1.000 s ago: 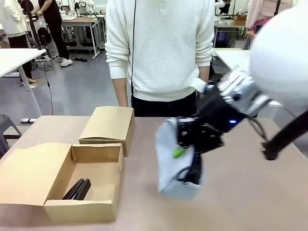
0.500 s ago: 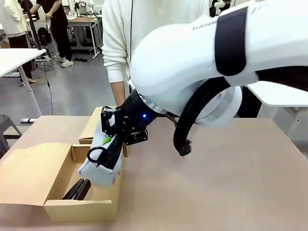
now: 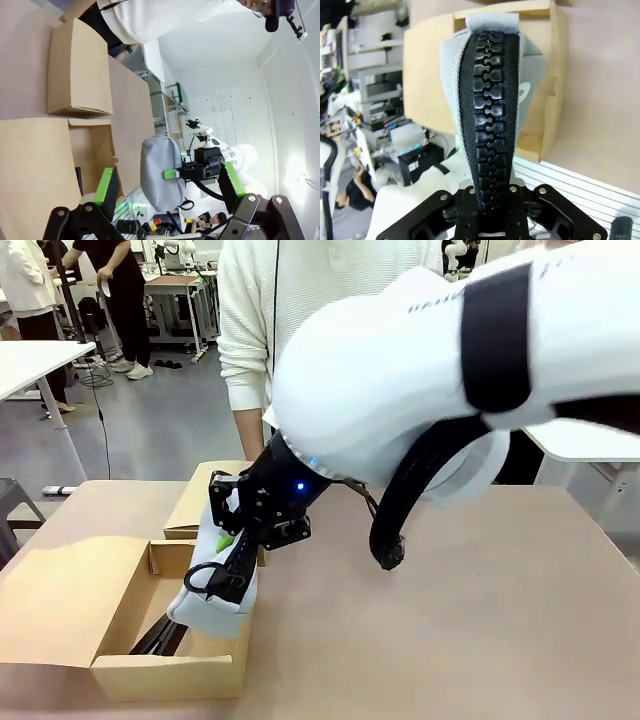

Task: Place items inside the box.
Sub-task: Pick up a Pencil pouch or Stapler and place it inside the Mailer Box closest to the robot.

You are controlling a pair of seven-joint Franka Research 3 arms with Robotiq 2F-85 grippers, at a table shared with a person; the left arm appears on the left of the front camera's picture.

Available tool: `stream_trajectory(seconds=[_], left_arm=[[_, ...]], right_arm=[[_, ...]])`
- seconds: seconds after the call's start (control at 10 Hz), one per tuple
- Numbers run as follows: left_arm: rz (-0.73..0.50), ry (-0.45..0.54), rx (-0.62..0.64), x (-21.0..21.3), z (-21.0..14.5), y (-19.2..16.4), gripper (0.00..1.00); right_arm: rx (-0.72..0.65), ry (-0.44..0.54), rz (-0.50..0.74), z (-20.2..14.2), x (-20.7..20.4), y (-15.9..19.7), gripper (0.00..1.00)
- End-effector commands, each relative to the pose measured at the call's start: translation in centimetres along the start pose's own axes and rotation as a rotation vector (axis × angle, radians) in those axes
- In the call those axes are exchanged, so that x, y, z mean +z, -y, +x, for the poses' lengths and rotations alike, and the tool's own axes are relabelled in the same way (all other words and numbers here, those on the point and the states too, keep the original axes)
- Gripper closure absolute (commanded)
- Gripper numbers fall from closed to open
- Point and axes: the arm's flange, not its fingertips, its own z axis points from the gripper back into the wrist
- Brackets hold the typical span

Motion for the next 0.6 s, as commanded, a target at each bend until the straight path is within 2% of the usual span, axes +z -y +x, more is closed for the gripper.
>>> stream_trajectory(seconds=[0.0,0.1,0.3,0.5], left_arm=[[-0.024,0.010,-0.016,0.0,-0.1,0.1,0.00],[-0.024,0.010,-0.016,0.0,-0.1,0.1,0.00],[-0.024,0.010,-0.016,0.0,-0.1,0.1,0.00],[-0.024,0.010,-0.016,0.0,-0.1,0.1,0.00]], right_arm=[[-0.070,0.069,-0.097,1.1,-2.7,-4.7,0.92],[-0.073,0.090,-0.132,1.9,-4.0,-6.1,0.92],[-0.080,0.060,-0.198,3.0,-6.6,-7.6,0.92],[-0.013,0.055,-0.275,3.9,-9.6,-9.0,0.92]])
